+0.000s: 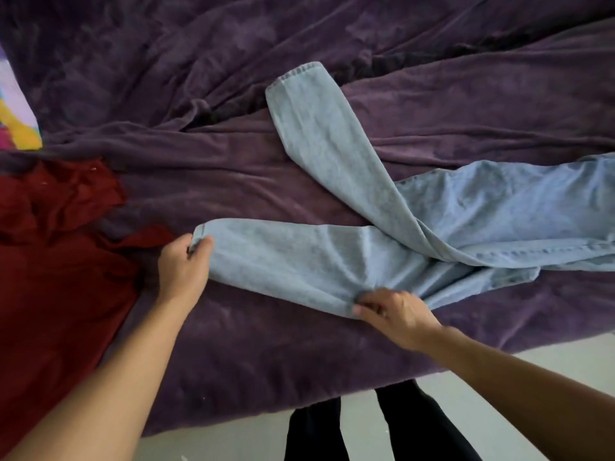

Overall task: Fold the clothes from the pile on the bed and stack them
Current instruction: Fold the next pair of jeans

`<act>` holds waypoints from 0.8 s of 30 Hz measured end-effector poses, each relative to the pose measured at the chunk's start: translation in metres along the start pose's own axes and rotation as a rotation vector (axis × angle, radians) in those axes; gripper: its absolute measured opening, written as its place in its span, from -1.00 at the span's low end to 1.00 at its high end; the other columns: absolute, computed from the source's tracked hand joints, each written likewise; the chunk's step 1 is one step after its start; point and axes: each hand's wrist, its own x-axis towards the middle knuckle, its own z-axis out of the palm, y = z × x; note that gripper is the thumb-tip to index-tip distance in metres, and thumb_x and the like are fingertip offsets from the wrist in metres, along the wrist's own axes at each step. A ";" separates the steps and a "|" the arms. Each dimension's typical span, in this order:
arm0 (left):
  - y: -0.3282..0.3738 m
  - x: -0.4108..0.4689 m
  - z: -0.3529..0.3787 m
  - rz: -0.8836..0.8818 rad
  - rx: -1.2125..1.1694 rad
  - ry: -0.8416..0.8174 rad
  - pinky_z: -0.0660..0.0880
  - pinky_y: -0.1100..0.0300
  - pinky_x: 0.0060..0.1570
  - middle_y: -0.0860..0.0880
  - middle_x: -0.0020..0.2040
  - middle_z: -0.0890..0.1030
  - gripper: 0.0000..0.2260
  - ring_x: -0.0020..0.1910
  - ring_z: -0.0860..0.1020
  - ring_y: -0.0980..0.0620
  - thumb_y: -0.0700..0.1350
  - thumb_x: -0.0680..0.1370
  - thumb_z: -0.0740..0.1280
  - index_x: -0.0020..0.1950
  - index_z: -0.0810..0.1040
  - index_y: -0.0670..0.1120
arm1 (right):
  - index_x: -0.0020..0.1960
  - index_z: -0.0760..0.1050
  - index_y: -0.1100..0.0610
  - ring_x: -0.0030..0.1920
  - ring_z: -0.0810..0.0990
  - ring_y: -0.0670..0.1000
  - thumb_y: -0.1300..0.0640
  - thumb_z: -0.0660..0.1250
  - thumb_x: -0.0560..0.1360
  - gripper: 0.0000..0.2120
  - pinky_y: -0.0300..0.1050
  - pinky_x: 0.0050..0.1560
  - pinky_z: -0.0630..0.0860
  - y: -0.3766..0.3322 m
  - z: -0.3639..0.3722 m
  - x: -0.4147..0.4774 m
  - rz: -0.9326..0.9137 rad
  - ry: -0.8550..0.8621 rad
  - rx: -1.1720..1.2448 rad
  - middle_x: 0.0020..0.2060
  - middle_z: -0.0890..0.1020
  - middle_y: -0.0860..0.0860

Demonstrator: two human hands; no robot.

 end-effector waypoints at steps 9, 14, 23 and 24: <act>-0.022 -0.011 -0.016 0.153 0.296 -0.097 0.51 -0.04 -0.10 -0.23 -0.12 0.65 -0.79 -0.11 0.60 -0.22 -0.10 0.58 0.28 -0.06 0.59 -0.24 | 0.33 0.44 -0.08 0.23 0.48 0.12 -0.04 0.33 0.49 -0.59 0.00 0.11 0.49 -0.018 -0.058 0.112 0.062 0.040 -0.278 0.22 0.55 0.04; -0.027 -0.012 -0.024 -0.142 0.717 -0.083 0.50 -0.03 -0.12 -0.26 -0.08 0.60 -0.85 -0.05 0.56 -0.30 -0.01 0.53 0.32 -0.07 0.52 -0.09 | 0.30 0.46 0.06 0.26 0.42 0.12 0.02 0.37 0.47 -0.58 0.05 0.12 0.47 -0.035 -0.097 0.143 0.002 0.484 -0.079 0.19 0.52 0.06; -0.002 0.006 -0.019 -0.157 0.380 0.096 0.46 0.03 0.04 -0.16 0.01 0.61 -0.74 0.05 0.56 -0.18 -0.07 0.50 0.36 0.16 0.54 -0.11 | 0.17 0.56 0.17 -0.07 0.63 -0.01 0.06 0.49 0.37 -0.58 -0.01 0.01 0.61 -0.082 -0.154 0.207 0.102 0.350 0.615 -0.01 0.66 0.01; -0.004 0.010 -0.024 -0.198 0.295 0.105 0.49 0.04 0.05 -0.17 -0.03 0.63 -0.74 0.01 0.58 -0.17 -0.05 0.49 0.37 0.13 0.55 -0.12 | 0.23 0.54 0.15 0.00 0.62 0.02 0.06 0.43 0.40 -0.57 0.01 0.09 0.57 -0.095 -0.143 0.194 -0.087 0.370 0.474 0.05 0.65 0.03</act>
